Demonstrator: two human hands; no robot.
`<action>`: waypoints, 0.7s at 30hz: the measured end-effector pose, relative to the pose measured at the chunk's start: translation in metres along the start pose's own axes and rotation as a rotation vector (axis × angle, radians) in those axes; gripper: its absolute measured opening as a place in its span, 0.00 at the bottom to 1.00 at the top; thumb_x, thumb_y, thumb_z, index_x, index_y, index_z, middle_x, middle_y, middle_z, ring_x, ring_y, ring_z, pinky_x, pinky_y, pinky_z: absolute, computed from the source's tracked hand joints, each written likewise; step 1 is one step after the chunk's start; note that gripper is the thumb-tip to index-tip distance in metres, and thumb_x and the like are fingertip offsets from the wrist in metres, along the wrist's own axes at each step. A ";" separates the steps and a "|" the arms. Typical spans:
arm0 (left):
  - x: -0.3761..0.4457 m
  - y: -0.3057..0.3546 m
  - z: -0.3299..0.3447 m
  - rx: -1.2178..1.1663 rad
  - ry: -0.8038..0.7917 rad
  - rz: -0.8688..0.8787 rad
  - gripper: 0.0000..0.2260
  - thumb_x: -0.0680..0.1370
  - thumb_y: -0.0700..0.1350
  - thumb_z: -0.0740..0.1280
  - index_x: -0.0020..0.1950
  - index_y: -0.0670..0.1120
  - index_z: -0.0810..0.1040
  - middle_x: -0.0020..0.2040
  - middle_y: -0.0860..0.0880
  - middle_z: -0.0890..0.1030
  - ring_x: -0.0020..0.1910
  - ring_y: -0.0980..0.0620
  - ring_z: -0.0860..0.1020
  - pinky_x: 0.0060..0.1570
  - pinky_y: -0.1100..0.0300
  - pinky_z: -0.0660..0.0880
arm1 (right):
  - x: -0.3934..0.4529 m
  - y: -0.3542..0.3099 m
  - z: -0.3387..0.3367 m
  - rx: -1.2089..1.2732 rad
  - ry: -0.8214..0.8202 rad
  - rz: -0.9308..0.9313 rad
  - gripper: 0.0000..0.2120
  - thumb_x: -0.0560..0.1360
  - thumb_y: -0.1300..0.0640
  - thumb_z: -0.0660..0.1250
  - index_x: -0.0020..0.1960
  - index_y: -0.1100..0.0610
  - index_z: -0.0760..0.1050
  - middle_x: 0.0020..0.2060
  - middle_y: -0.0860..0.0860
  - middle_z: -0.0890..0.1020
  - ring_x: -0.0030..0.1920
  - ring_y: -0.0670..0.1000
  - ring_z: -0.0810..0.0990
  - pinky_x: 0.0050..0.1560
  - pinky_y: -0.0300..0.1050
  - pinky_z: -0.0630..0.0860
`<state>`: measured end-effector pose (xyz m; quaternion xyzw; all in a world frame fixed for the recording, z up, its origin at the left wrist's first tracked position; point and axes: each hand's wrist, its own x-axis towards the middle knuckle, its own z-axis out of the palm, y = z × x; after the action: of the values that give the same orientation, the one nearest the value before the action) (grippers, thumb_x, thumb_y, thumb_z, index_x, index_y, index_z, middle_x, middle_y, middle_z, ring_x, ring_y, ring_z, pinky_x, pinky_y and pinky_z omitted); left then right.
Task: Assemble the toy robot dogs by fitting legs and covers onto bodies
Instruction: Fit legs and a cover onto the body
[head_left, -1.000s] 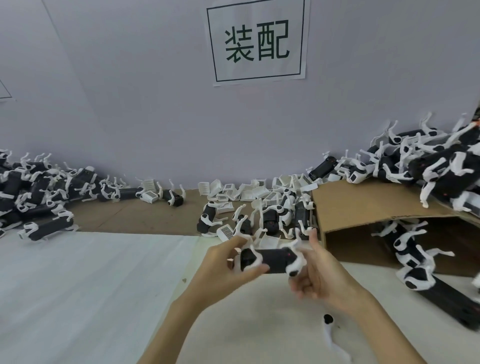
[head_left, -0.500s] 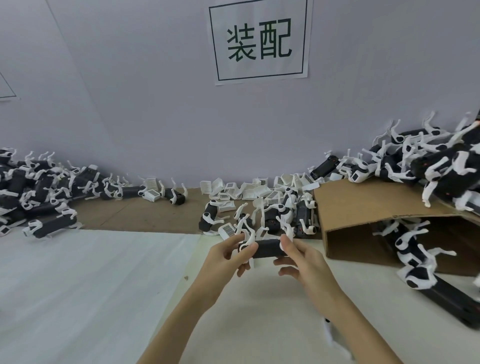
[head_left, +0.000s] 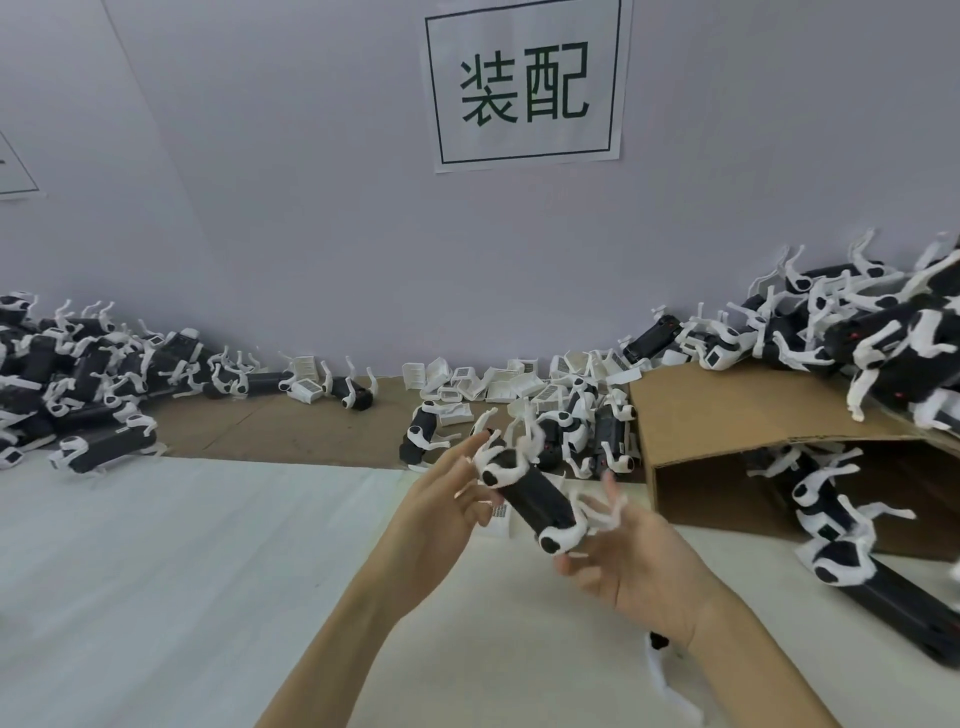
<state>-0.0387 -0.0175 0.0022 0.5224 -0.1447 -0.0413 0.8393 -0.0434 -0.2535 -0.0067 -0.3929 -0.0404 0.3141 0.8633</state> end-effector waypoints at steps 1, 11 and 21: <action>0.001 -0.001 0.006 -0.036 0.026 -0.008 0.26 0.80 0.50 0.71 0.76 0.44 0.76 0.54 0.43 0.76 0.44 0.49 0.75 0.47 0.58 0.75 | 0.003 0.005 0.002 -0.041 0.003 0.013 0.26 0.80 0.43 0.64 0.67 0.63 0.74 0.50 0.66 0.82 0.39 0.61 0.82 0.28 0.44 0.77; -0.007 -0.002 0.016 0.217 0.058 0.007 0.11 0.85 0.46 0.67 0.64 0.47 0.85 0.58 0.47 0.86 0.59 0.48 0.83 0.59 0.55 0.78 | 0.027 0.043 0.020 -0.833 0.220 -0.354 0.13 0.79 0.57 0.74 0.59 0.42 0.82 0.54 0.48 0.87 0.49 0.57 0.87 0.49 0.51 0.85; -0.007 -0.001 0.022 0.379 0.172 0.170 0.07 0.84 0.45 0.71 0.56 0.42 0.82 0.55 0.44 0.87 0.55 0.46 0.84 0.56 0.59 0.79 | 0.028 0.049 0.017 -1.016 0.283 -0.526 0.18 0.77 0.57 0.75 0.57 0.34 0.81 0.48 0.43 0.85 0.43 0.44 0.83 0.45 0.41 0.81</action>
<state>-0.0515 -0.0358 0.0087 0.6581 -0.1213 0.1023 0.7360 -0.0512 -0.2023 -0.0347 -0.7721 -0.1663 -0.0250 0.6129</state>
